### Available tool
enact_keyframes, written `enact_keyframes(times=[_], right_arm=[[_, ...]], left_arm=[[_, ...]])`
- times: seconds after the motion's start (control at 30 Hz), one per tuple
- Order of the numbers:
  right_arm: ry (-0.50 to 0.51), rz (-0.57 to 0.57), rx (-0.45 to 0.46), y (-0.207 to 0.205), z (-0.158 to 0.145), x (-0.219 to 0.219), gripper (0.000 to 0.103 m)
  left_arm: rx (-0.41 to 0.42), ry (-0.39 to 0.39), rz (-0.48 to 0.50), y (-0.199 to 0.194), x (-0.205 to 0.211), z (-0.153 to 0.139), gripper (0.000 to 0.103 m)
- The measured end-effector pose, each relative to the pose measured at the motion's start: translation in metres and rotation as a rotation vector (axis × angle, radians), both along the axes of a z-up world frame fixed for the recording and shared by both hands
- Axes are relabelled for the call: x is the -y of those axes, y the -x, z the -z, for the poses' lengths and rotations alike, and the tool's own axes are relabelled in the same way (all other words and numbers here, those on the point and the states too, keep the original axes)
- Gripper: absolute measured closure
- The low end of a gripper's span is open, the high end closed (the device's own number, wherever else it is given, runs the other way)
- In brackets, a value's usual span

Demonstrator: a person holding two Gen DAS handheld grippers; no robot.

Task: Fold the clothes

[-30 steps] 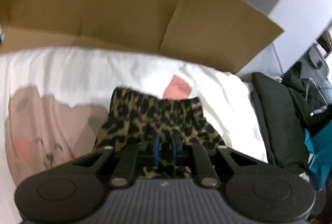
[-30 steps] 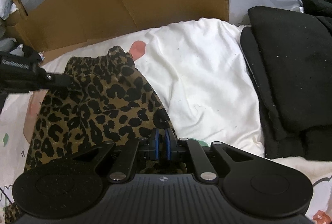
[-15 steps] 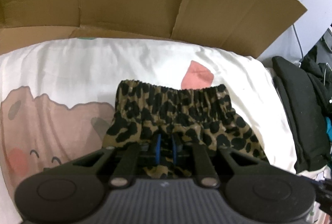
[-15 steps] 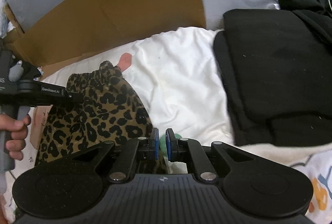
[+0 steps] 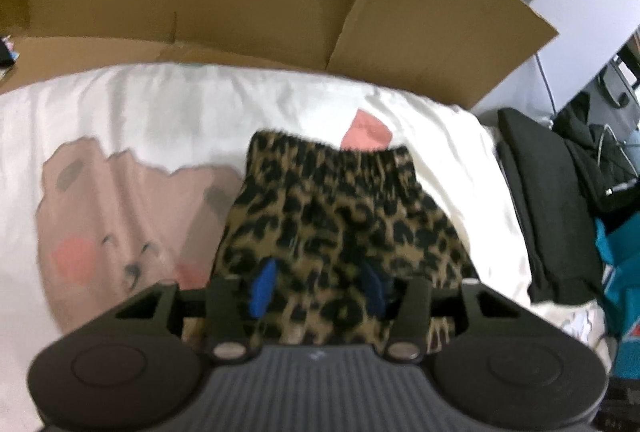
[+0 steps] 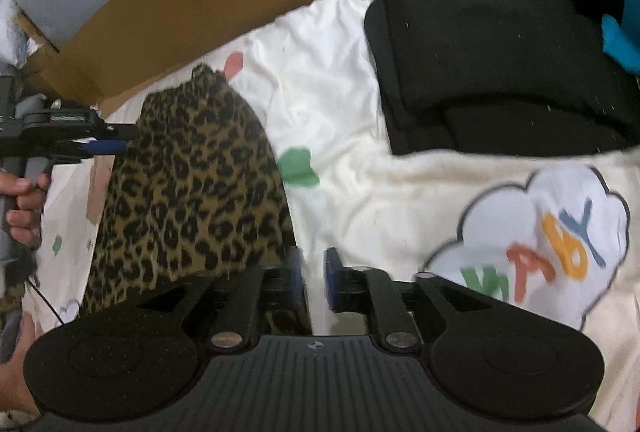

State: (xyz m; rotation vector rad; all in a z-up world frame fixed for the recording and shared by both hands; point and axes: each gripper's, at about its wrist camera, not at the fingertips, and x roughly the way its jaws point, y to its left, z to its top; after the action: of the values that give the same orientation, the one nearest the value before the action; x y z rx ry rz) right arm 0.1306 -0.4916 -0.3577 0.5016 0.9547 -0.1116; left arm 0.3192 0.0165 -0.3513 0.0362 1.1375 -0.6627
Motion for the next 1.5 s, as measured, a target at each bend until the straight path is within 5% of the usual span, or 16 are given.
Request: enact_keyframes(times=[0.4, 0.97, 1.17, 1.5], right_arm=[[-0.098, -0.041, -0.032, 0.041, 0.009, -0.008, 0.061], [-0.294, -0.041, -0.102, 0.044, 0.048, -0.003, 0.061], [-0.342, -0.102, -0.112, 0.037, 0.048, -0.005, 0.091], [-0.308, -0.124, -0.093, 0.038, 0.04, -0.001, 0.098]], left_arm=[[-0.037, -0.072, -0.054, 0.043, -0.078, -0.009, 0.049], [-0.148, -0.143, -0.165, 0.112, -0.168, -0.006, 0.043], [-0.22, -0.159, -0.229, 0.14, -0.189, -0.002, 0.043], [-0.25, -0.213, -0.192, 0.164, -0.19, 0.025, 0.044]])
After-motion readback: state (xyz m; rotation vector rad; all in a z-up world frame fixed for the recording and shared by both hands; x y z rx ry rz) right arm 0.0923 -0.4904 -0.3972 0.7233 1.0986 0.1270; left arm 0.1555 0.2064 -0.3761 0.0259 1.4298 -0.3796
